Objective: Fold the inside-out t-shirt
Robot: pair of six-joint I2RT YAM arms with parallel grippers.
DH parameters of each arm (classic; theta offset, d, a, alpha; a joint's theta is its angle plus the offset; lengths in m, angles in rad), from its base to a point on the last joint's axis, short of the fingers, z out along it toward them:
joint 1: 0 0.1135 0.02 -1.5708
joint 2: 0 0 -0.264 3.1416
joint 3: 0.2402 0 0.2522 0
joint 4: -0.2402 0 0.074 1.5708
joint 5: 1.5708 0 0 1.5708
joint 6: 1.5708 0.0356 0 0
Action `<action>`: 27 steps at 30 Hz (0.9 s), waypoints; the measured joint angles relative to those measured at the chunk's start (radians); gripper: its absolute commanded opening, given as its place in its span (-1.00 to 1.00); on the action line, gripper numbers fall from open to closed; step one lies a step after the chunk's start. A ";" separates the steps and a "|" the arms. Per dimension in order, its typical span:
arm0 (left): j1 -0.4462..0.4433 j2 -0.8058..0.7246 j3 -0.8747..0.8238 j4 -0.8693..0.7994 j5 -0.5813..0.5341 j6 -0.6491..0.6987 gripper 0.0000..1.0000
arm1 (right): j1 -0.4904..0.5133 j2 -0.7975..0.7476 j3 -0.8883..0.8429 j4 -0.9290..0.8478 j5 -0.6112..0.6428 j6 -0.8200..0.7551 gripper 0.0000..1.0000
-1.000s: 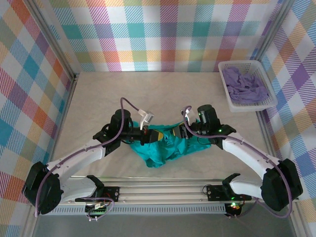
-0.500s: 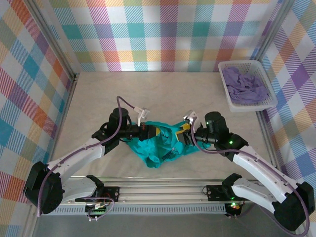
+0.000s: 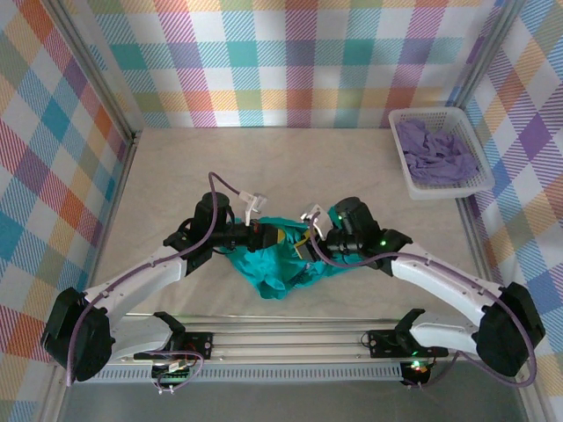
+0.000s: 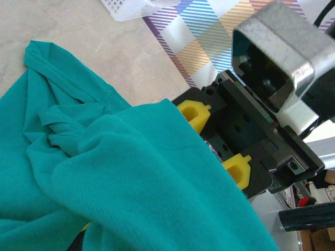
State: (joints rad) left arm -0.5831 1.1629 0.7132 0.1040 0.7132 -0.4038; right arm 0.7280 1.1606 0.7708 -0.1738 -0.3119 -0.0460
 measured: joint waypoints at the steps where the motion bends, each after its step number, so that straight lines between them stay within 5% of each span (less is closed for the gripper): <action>1: 0.001 0.000 0.000 0.000 0.000 0.000 -1.00 | 0.000 0.007 0.010 0.000 0.006 0.000 -0.30; 10: 0.004 0.000 0.000 0.000 0.000 0.000 -1.00 | 0.000 0.034 0.030 -0.002 0.029 -0.024 -0.98; 16: 0.004 0.000 0.006 -0.037 -0.037 0.013 -1.00 | 0.000 0.019 0.030 -0.023 0.020 -0.026 -1.00; 22: 0.004 0.058 0.056 -0.109 -0.140 0.037 -1.00 | 0.000 -0.043 0.071 -0.054 -0.116 -0.013 -1.00; 27: 0.004 0.124 0.073 -0.140 -0.202 0.045 -0.65 | -0.003 -0.056 0.095 0.010 -0.266 0.061 -1.00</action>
State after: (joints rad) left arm -0.5789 1.2865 0.7864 -0.0364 0.5110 -0.3588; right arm 0.7254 1.1046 0.8661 -0.1635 -0.5774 0.0151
